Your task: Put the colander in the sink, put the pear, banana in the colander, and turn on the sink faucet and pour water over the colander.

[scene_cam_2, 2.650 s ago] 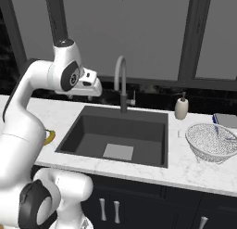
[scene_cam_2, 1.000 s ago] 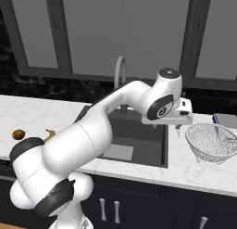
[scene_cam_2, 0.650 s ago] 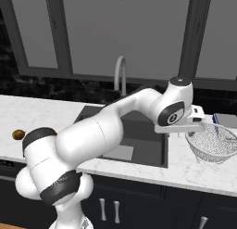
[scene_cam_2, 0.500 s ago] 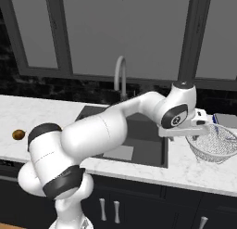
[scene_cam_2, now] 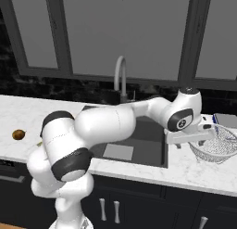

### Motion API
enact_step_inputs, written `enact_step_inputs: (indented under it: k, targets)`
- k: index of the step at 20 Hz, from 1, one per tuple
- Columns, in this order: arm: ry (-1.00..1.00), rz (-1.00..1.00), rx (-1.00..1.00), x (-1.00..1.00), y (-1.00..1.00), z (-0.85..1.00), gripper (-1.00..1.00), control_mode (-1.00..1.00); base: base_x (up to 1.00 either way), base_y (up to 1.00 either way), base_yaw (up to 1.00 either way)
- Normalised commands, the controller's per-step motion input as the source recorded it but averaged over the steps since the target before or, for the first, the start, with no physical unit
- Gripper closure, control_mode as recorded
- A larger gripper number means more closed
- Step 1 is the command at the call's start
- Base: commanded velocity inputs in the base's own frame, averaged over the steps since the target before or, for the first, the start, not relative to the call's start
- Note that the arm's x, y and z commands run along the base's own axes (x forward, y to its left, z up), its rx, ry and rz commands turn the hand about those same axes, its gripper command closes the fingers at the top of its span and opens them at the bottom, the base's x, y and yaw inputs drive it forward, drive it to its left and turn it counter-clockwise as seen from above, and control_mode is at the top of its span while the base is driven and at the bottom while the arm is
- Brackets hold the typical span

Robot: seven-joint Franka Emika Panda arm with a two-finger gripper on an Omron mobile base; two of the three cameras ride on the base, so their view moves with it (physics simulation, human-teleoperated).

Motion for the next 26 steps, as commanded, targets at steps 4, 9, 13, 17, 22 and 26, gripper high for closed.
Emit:
enact_step_inputs:
  k: [4, 9, 13, 17, 22, 26]
  targets:
    - [0.02, 0.1, 0.0, 0.23, -0.15, -0.11, -1.0, -1.0, 0.0, 0.0, 0.0]
    - [0.01, 0.12, 0.0, 0.2, -0.09, -0.17, -1.0, -1.0, 0.0, 0.0, 0.0]
    - [0.0, 0.12, 0.0, 0.19, -0.03, -0.19, -1.0, -1.0, 0.0, 0.0, 0.0]
    - [0.0, 0.09, 0.0, 0.21, -0.05, -0.17, -1.0, -1.0, 0.0, 0.0, 0.0]
    - [0.0, 0.04, 0.0, 0.21, -0.19, -0.16, -1.0, -1.0, 0.0, 0.0, 0.0]
    - [0.01, 0.02, 0.0, 0.2, -0.2, -0.16, -1.0, -1.0, 0.0, 0.0, 0.0]
